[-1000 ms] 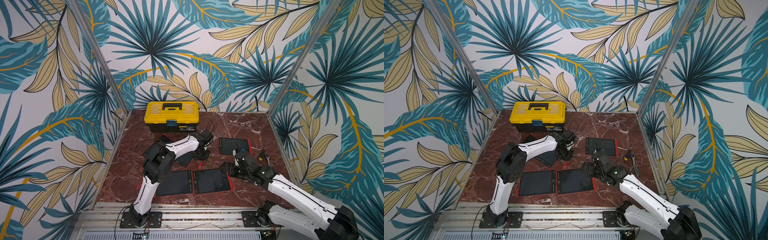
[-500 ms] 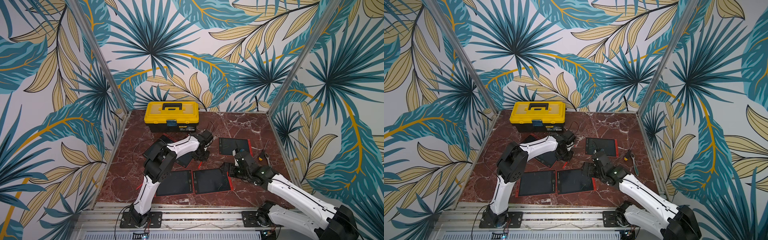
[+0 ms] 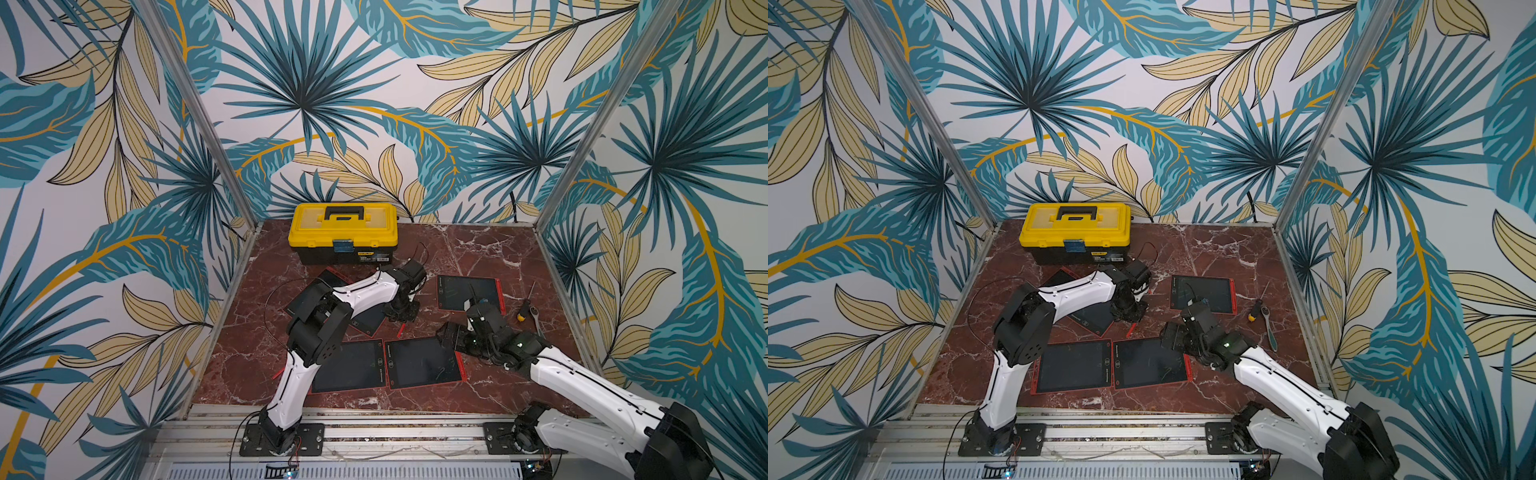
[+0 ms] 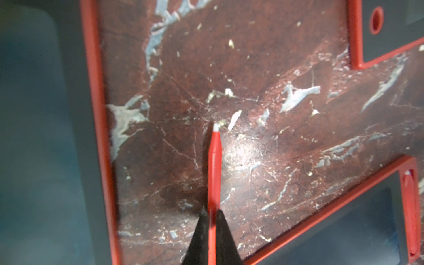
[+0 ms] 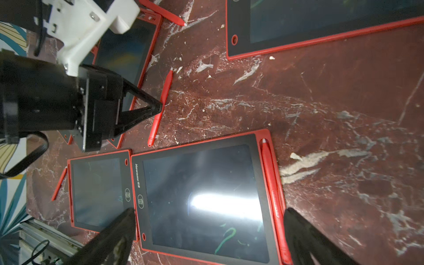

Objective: Place the stylus back onto the writing tablet
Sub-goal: Pick up the stylus from the center of the board.

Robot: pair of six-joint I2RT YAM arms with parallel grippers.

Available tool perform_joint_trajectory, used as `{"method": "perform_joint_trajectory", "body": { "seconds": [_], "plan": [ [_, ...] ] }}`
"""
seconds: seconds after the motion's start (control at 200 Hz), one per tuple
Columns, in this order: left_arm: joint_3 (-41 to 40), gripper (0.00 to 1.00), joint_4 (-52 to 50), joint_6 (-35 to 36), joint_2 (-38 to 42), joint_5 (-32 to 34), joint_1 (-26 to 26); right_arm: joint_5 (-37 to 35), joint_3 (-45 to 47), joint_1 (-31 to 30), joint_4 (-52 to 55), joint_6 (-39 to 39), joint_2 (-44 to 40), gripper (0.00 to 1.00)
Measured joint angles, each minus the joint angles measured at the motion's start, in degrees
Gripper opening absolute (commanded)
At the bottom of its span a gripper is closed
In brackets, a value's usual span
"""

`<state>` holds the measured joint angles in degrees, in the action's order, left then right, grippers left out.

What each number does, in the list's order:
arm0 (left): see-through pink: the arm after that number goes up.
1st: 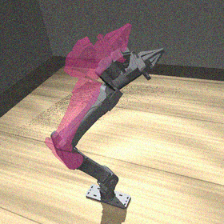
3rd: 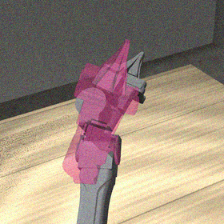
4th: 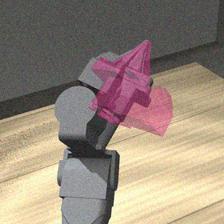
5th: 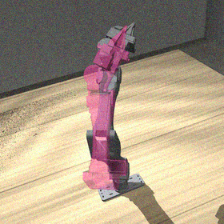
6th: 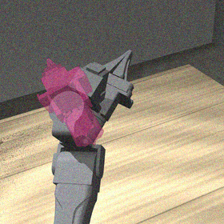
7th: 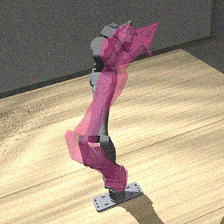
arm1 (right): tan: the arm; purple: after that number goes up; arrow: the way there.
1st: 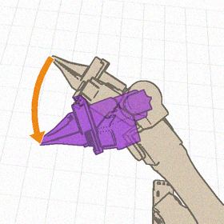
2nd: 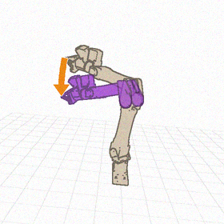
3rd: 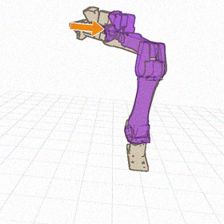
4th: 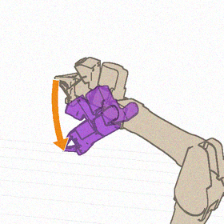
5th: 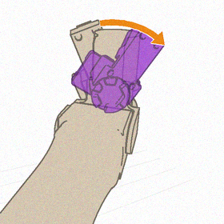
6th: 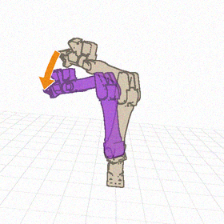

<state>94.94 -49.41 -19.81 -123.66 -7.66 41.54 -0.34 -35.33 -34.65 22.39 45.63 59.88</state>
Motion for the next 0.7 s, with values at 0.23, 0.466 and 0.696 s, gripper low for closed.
{"method": "perform_joint_trajectory", "body": {
  "seconds": [0.23,0.466,0.696],
  "plan": [
    [0.0,0.12,0.0,-0.2,0.0,-0.3,0.0,0.9,0.2,0.0,-3.0,2.4,1.5,0.99],
    [0.0,0.20,0.0,-0.7,0.0,0.1,0.4,0.8,0.2,0.0,-3.3,3.1,1.5,1.00],
    [0.0,0.16,0.0,-0.6,-0.2,1.4,0.6,0.8,0.2,0.0,-3.3,3.7,1.5,1.00]
  ]
}}
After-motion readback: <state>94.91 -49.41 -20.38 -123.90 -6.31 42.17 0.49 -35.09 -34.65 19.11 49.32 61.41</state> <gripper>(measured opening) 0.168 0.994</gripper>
